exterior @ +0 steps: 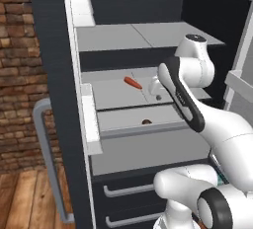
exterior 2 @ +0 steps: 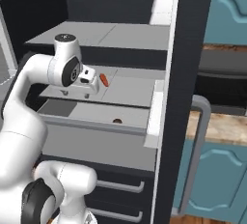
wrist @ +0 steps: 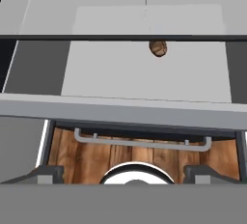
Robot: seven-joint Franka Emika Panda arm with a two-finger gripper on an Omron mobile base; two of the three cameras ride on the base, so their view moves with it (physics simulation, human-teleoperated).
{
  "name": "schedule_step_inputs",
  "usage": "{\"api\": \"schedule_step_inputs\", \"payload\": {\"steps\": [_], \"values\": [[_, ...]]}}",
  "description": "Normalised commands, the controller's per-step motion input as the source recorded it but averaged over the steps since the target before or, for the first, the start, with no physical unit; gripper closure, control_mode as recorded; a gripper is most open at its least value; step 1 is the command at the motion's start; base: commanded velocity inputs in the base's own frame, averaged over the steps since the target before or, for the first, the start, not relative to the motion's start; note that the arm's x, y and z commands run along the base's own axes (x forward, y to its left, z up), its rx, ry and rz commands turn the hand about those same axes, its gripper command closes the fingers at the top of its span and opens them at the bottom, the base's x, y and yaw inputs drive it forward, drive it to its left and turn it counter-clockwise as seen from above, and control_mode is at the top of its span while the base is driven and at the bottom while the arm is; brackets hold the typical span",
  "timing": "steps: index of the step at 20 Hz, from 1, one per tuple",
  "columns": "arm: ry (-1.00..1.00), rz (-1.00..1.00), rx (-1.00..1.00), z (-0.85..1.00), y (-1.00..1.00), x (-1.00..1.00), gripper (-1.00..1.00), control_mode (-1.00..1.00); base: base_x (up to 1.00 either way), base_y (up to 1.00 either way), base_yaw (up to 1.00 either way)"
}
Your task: Fully open the fridge drawer.
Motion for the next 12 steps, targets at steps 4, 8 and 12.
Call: {"api": "schedule_step_inputs", "payload": {"steps": [4,8,12], "values": [[0.0,0.0,0.0,0.0,0.0,0.0,-1.0,1.0,-0.07,0.3,0.0],[0.0,0.0,0.0,0.0,0.0,0.0,-1.0,1.0,-0.4,0.02,-0.01],[0.0,0.0,0.0,0.0,0.0,0.0,-1.0,1.0,-0.39,0.0,-0.01]]}}
